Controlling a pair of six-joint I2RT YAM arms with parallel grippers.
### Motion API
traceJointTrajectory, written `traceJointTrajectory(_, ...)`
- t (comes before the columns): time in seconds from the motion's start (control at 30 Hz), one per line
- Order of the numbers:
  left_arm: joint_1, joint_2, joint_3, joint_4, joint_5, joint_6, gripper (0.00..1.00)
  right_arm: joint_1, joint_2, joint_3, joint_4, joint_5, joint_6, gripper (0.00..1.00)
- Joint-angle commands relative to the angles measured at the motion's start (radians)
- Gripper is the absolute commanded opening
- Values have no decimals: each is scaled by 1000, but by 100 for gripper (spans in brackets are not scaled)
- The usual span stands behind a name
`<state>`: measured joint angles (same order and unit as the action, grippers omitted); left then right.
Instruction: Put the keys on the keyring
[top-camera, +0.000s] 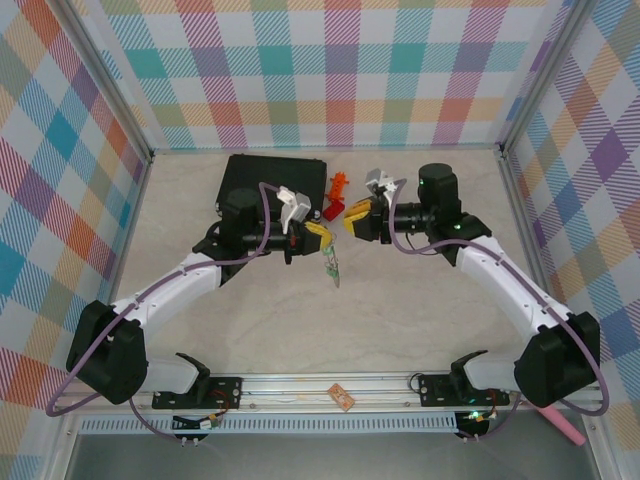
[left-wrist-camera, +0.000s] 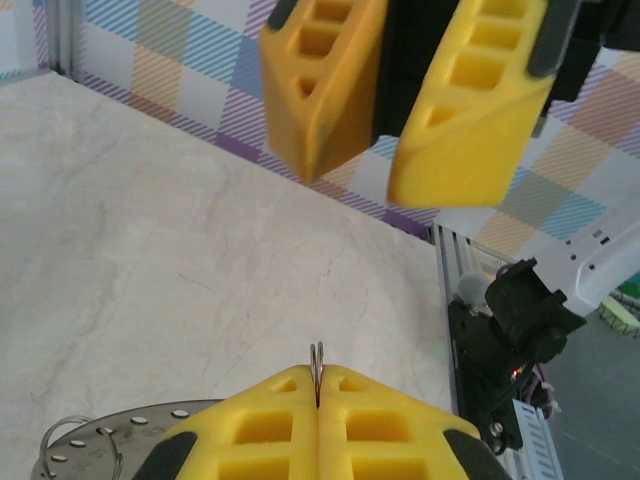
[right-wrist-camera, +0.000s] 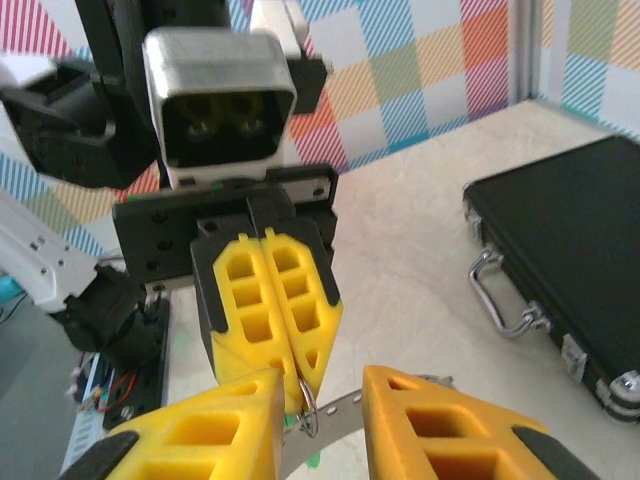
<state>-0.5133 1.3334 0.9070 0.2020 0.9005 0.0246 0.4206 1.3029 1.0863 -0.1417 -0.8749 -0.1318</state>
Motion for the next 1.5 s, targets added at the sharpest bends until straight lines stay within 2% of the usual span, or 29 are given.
traceJointTrajectory(0.0, -7, -12, 58, -82, 48, 93, 0, 20, 32, 41, -138, -47, -114, 27)
traceJointTrajectory(0.13, -7, 0, 83, -163, 48, 136, 0, 37, 75, 76, -206, -57, -161, 25)
traceJointTrajectory(0.33, -7, 11, 86, -177, 52, 144, 0, 69, 120, 110, -269, -44, -205, 24)
traceJointTrajectory(0.6, -7, 11, 88, -174, 48, 138, 0, 73, 140, 107, -269, -59, -209, 19)
traceJointTrajectory(0.9, -6, -4, 77, -154, 43, 128, 0, 76, 147, 90, -273, -61, -218, 20)
traceJointTrajectory(1.13, -7, 1, 81, -159, 47, 126, 0, 76, 138, 75, -265, -62, -216, 17)
traceJointTrajectory(1.47, -7, 0, 82, -151, 43, 121, 0, 75, 122, 38, -224, -70, -194, 19)
